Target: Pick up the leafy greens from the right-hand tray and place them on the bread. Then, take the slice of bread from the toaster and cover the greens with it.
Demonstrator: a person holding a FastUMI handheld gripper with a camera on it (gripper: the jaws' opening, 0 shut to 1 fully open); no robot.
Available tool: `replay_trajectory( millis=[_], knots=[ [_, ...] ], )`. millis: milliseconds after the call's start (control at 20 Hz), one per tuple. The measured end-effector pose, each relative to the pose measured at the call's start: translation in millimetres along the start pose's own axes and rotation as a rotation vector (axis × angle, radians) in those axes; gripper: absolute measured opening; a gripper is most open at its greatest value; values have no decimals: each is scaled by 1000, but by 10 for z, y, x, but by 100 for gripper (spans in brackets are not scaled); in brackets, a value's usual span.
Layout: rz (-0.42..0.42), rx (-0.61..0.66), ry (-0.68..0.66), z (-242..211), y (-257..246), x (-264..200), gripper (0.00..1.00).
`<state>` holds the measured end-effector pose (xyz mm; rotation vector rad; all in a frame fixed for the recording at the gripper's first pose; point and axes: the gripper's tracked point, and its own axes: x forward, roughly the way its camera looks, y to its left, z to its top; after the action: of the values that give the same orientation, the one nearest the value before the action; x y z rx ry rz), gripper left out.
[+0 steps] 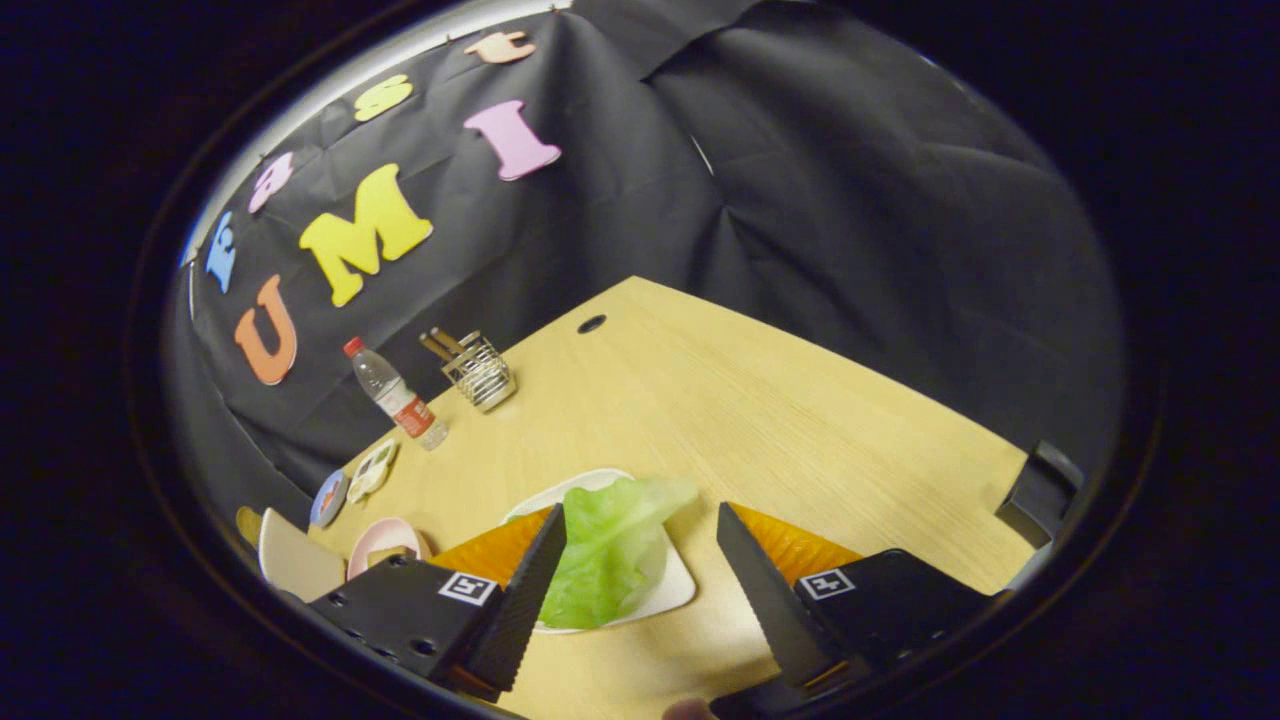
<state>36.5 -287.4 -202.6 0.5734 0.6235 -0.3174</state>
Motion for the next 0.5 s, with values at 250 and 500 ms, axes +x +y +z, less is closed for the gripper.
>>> replay_trajectory(
  millis=[250,500],
  knots=[
    [23,175,42,15,-86,180,94],
    [34,239,50,45,-102,313,63]
  ],
)
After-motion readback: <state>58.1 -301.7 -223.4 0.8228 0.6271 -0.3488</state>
